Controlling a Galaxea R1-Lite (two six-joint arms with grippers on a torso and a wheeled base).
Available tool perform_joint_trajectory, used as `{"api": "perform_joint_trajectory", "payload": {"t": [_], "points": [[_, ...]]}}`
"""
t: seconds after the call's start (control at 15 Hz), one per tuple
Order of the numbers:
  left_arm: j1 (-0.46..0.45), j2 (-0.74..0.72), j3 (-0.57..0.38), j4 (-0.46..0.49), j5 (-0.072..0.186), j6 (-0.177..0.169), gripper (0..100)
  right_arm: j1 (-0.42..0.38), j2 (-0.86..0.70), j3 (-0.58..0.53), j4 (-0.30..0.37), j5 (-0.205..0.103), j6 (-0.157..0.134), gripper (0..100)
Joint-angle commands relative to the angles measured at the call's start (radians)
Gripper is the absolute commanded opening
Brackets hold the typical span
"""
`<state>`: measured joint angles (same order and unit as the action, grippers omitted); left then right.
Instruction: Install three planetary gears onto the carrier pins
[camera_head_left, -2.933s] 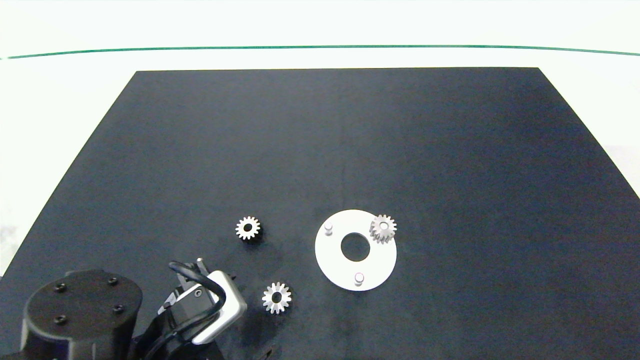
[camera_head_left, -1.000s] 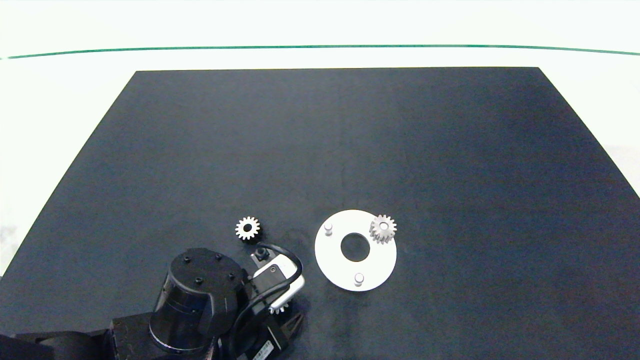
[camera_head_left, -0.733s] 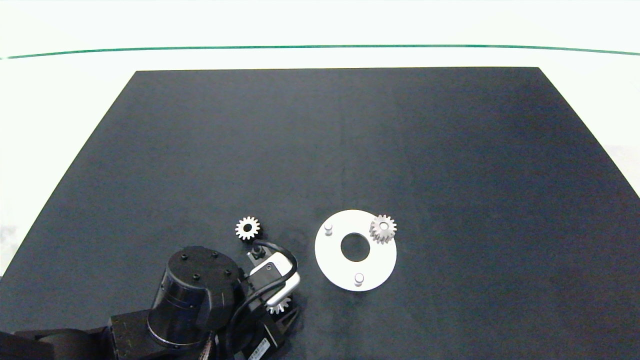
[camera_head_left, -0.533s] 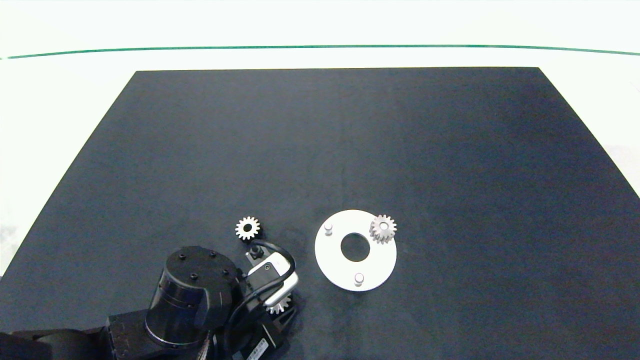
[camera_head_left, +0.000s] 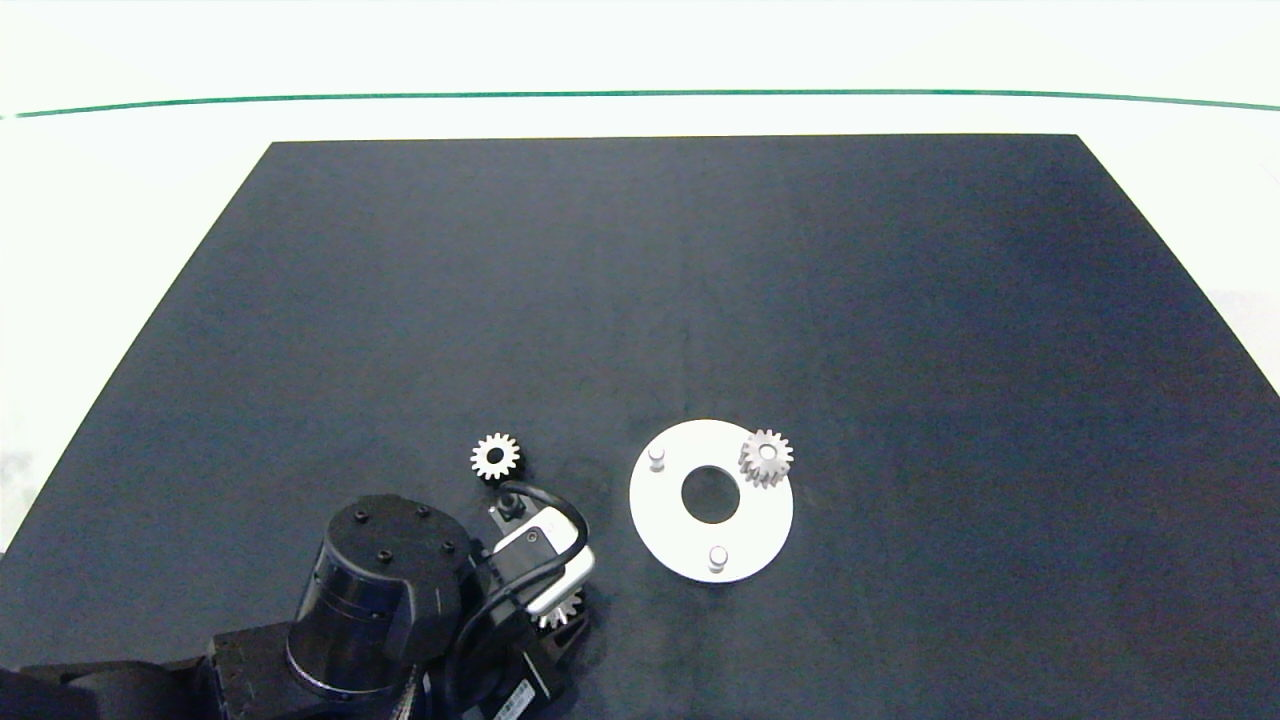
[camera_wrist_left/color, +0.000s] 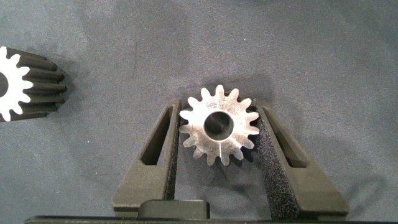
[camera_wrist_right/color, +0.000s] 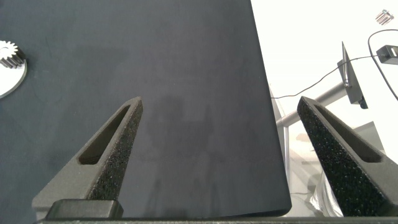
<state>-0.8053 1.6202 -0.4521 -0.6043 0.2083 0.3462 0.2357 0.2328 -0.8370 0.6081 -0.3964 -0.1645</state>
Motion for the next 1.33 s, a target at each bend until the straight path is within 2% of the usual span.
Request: {"api": "perform_joint_trajectory", "payload": {"t": [0.07,0.67,0.87,1.07,1.33], "points": [[-0.002,-0.003,-0.002,-0.003,0.002,0.002,26,0.0,0.0,0.003,0.006,-0.002,-0.001,100],[-0.008,-0.013,-0.002,-0.002,0.002,-0.001,8,0.016,-0.004,0.095,0.007,0.007,0.008,100],[-0.026,-0.042,-0.022,0.018,0.003,-0.004,7,0.014,-0.013,0.119,0.009,0.007,0.008,100],[-0.058,-0.1,-0.072,0.123,0.003,-0.01,7,0.017,-0.02,0.142,0.007,0.007,0.008,100],[-0.12,-0.109,-0.192,0.231,0.003,-0.03,7,0.02,-0.02,0.173,0.006,0.028,0.008,100]]}}
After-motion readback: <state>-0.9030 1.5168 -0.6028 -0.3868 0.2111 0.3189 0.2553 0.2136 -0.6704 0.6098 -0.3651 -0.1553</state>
